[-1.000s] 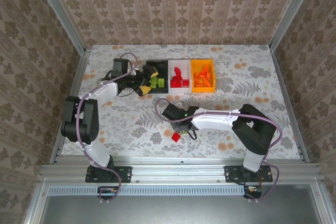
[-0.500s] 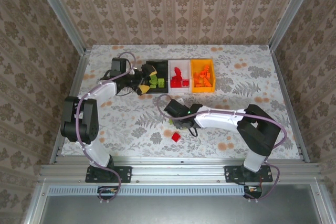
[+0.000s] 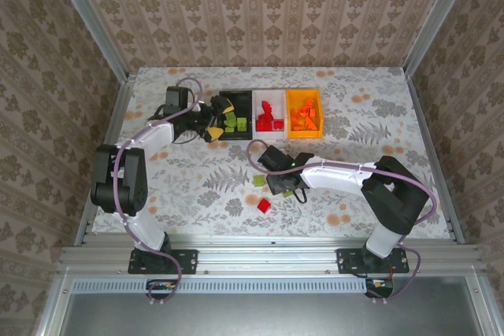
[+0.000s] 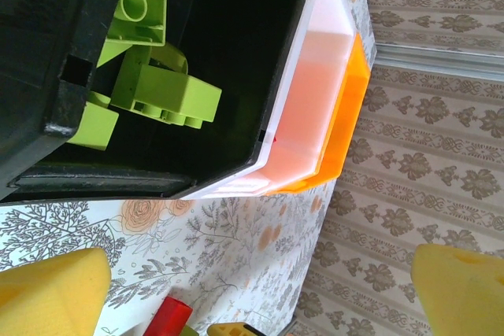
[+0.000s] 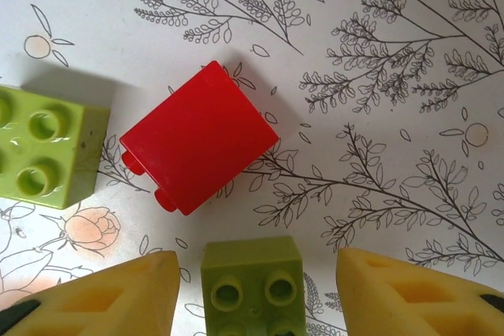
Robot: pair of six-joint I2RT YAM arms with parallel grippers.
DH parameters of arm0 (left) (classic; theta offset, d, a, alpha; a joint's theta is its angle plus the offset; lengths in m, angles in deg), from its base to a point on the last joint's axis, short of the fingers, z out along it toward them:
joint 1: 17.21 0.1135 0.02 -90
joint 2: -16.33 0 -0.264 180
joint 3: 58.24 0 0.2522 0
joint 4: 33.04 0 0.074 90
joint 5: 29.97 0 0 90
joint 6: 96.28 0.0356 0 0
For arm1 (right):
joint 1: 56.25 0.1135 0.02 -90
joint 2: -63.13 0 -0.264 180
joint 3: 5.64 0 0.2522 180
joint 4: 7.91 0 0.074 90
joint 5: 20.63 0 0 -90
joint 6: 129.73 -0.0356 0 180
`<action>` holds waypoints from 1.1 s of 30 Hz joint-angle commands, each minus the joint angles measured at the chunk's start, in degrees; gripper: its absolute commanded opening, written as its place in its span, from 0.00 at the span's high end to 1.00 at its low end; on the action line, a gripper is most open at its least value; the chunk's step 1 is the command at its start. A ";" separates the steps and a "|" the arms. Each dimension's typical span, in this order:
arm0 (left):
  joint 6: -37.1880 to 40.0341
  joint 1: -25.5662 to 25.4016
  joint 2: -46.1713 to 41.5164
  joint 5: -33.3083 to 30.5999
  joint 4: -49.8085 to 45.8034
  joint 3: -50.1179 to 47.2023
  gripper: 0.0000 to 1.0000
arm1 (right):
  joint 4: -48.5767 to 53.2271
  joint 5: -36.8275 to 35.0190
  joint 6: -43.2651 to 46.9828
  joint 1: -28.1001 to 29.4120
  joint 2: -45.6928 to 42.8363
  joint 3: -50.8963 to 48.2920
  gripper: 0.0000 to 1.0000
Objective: Sort the legos into containers by color
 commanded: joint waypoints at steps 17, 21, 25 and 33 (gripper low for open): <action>2.17 -0.60 1.49 2.51 -1.02 3.45 0.00 | 8.00 3.50 10.53 -2.46 8.18 11.35 0.34; 2.27 -0.44 1.85 2.68 -1.27 3.48 0.00 | 6.14 4.52 10.29 -3.56 9.94 11.30 0.35; 2.36 -0.62 2.03 2.59 -1.37 3.63 0.00 | 4.44 5.74 11.25 -4.73 11.56 12.86 0.33; 2.54 -0.73 2.55 2.44 -1.62 3.57 0.00 | 0.79 6.97 12.06 -6.76 13.65 14.40 0.29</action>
